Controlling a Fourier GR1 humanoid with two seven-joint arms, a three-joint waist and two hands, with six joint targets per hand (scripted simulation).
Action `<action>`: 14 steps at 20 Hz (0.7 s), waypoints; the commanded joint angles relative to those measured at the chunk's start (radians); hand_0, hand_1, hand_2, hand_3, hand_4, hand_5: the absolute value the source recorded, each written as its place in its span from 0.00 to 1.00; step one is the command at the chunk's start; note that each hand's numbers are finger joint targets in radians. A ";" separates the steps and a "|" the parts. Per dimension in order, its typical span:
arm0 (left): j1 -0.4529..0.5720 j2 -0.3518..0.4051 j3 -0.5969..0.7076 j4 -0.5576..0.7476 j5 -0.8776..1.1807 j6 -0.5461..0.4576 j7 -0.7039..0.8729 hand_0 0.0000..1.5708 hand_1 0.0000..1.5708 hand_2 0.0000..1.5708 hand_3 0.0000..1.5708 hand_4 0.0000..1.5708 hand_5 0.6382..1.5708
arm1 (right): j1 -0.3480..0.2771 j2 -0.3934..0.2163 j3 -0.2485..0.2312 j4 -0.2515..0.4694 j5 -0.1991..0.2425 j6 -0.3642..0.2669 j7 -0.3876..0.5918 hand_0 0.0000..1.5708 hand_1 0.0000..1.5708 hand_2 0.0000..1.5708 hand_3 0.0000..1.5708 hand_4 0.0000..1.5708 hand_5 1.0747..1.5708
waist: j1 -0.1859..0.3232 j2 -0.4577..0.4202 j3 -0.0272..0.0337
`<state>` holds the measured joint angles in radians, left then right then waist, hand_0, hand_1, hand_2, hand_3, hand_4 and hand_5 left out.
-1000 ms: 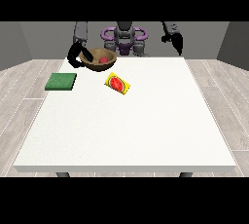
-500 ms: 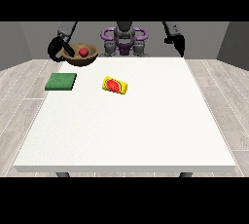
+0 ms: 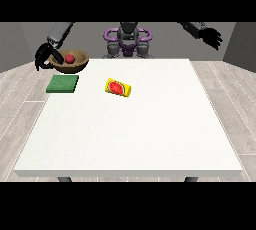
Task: Pick the cup and pour the ball into the bowl, then pick the bowl and place it on the pad
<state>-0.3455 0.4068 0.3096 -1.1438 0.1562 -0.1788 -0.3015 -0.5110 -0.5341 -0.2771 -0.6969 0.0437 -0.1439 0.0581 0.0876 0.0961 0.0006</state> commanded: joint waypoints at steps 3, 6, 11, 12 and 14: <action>-0.021 0.210 0.176 0.108 0.128 -0.164 -0.041 0.00 0.00 0.00 0.00 0.82 1.00 | 0.023 -0.022 -0.033 -0.012 -0.012 -0.004 -0.111 1.00 1.00 1.00 0.00 0.51 1.00 | 0.004 0.075 -0.0007; -0.047 0.262 0.222 0.163 0.169 -0.221 -0.082 0.00 0.00 0.00 0.00 0.78 1.00 | -0.033 -0.052 -0.089 0.012 -0.062 0.014 -0.114 1.00 1.00 1.00 0.00 0.51 0.99 | 0.013 0.147 -0.0006; -0.037 0.270 0.227 0.169 0.165 -0.215 -0.094 0.00 0.00 0.00 0.00 0.75 0.99 | -0.026 -0.072 -0.151 0.078 -0.096 -0.011 -0.138 1.00 1.00 1.00 0.16 0.35 0.98 | -0.001 0.172 0.0004; -0.016 0.262 0.211 0.197 0.145 -0.245 -0.144 0.00 0.00 0.00 0.00 0.76 0.99 | -0.054 -0.069 -0.132 0.060 -0.066 -0.082 -0.072 1.00 1.00 1.00 0.45 0.00 0.98 | 0.016 0.165 -0.0007; -0.031 0.242 0.205 0.142 0.141 -0.198 -0.138 0.00 0.00 0.00 0.00 0.76 0.99 | -0.064 -0.128 -0.139 0.111 -0.048 -0.071 -0.100 0.78 0.78 0.90 0.83 0.00 0.96 | 0.027 0.194 0.0001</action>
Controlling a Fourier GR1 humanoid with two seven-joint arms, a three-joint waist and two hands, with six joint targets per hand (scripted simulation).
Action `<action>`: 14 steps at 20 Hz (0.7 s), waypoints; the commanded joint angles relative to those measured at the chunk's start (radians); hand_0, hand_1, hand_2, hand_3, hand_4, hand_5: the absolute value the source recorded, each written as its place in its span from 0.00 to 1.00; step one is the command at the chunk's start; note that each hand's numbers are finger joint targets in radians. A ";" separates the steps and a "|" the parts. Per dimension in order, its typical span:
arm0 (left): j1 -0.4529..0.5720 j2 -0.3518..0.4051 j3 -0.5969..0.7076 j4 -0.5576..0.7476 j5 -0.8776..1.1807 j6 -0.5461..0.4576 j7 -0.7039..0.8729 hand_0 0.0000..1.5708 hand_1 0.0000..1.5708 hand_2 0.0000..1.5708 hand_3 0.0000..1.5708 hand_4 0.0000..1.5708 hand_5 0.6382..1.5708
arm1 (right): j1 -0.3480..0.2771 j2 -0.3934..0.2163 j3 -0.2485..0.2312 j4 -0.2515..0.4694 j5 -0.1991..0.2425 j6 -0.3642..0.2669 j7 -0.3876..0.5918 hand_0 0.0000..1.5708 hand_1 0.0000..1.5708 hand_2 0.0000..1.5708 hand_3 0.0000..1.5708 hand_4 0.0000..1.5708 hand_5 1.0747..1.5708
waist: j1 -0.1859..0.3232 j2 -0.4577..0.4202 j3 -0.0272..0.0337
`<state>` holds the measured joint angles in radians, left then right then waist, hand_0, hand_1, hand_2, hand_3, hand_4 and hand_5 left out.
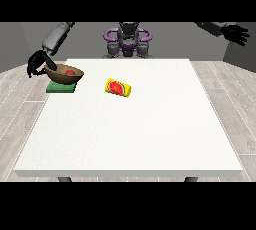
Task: Pick the cup and pour the ball into the bowl, then pick the bowl and place it on the pad
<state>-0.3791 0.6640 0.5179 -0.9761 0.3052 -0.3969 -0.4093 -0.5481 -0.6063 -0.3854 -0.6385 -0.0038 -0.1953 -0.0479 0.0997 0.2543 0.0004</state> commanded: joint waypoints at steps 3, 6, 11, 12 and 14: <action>-0.012 0.024 0.011 -0.007 0.023 -0.012 0.015 0.00 0.00 0.00 0.00 0.75 0.98 | -0.040 -0.047 -0.027 0.090 -0.021 0.045 0.009 0.39 0.39 0.43 0.67 0.00 0.90 | 0.005 0.018 0.0002; -0.002 0.008 -0.001 -0.022 0.014 0.000 0.009 0.00 0.00 0.00 0.00 0.75 0.98 | -0.046 0.000 -0.007 0.102 -0.014 0.042 -0.008 0.00 0.00 0.27 0.41 0.00 0.78 | 0.012 0.006 0.0000; 0.025 -0.119 -0.137 -0.163 -0.033 0.059 0.145 0.00 0.00 0.00 0.00 0.64 1.00 | -0.047 -0.030 0.033 0.138 0.028 0.055 0.086 0.00 0.00 0.00 0.00 0.00 0.58 | 0.021 -0.154 0.0016; 0.019 -0.164 -0.165 -0.214 -0.028 0.077 0.175 0.00 0.00 0.00 0.00 0.57 0.99 | -0.043 -0.061 0.015 0.154 0.012 0.094 0.078 0.00 0.00 0.00 0.00 0.00 0.57 | 0.020 -0.189 0.0031; 0.035 -0.213 -0.209 -0.211 -0.044 0.095 0.211 0.00 0.00 0.00 0.00 0.57 0.99 | -0.083 -0.072 0.045 0.131 0.027 0.113 0.169 0.00 0.00 0.00 0.00 0.00 0.57 | 0.033 -0.262 0.0005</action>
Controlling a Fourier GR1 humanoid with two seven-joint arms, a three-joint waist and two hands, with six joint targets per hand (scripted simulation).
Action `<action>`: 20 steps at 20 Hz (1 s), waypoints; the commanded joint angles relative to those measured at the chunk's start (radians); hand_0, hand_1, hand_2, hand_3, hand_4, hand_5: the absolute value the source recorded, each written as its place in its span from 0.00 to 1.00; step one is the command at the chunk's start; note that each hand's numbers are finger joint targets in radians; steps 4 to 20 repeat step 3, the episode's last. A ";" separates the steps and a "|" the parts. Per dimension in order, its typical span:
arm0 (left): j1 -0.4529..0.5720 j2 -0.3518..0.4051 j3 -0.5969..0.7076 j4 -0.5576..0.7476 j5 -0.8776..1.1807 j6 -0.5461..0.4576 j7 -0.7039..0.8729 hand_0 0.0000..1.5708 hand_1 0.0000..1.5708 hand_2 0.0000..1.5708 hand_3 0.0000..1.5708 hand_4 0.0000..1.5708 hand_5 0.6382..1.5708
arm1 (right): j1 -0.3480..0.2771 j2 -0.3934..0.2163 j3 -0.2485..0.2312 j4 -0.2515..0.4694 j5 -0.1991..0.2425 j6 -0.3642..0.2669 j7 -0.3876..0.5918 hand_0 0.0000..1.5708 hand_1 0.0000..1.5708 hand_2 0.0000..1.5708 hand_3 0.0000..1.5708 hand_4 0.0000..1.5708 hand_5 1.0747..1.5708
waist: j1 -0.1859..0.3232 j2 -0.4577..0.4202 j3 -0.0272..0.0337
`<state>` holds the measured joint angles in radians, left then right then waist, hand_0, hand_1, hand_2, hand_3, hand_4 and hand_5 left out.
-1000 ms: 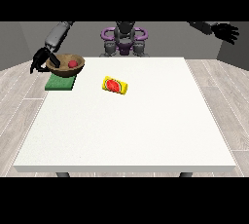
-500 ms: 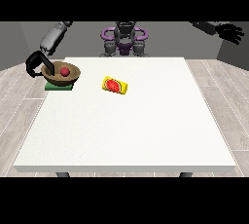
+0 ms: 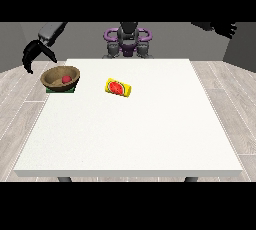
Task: Pick the cup and pour the ball into the bowl, then pick the bowl and place it on the pad
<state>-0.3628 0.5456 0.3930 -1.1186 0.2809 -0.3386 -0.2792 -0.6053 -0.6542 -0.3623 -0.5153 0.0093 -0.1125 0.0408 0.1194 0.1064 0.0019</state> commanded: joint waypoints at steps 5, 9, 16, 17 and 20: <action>0.039 -0.112 -0.085 0.020 -0.061 0.097 0.102 0.00 0.00 0.00 0.00 0.57 0.99 | -0.079 0.094 0.059 -0.099 -0.014 0.083 0.059 0.00 0.00 0.00 0.00 0.30 0.72 | -0.078 -0.224 -0.0032; 0.039 -0.112 -0.085 0.020 -0.061 0.097 0.102 0.00 0.00 0.00 0.00 0.57 0.99 | -0.079 0.094 0.059 -0.099 -0.014 0.083 0.059 0.00 0.00 0.00 0.00 0.30 0.72 | -0.078 -0.224 -0.0032; 0.039 -0.112 -0.085 0.020 -0.061 0.097 0.102 0.00 0.00 0.00 0.00 0.57 0.99 | -0.079 0.094 0.059 -0.099 -0.014 0.083 0.059 0.00 0.00 0.00 0.00 0.30 0.72 | -0.078 -0.224 -0.0032; 0.039 -0.112 -0.085 0.020 -0.061 0.097 0.102 0.00 0.00 0.00 0.00 0.57 0.99 | -0.079 0.094 0.059 -0.099 -0.014 0.083 0.059 0.00 0.00 0.00 0.00 0.30 0.72 | -0.078 -0.224 -0.0032; 0.039 -0.112 -0.085 0.020 -0.061 0.097 0.102 0.00 0.00 0.00 0.00 0.57 0.99 | -0.079 0.094 0.059 -0.099 -0.014 0.083 0.059 0.00 0.00 0.00 0.00 0.30 0.72 | -0.078 -0.224 -0.0032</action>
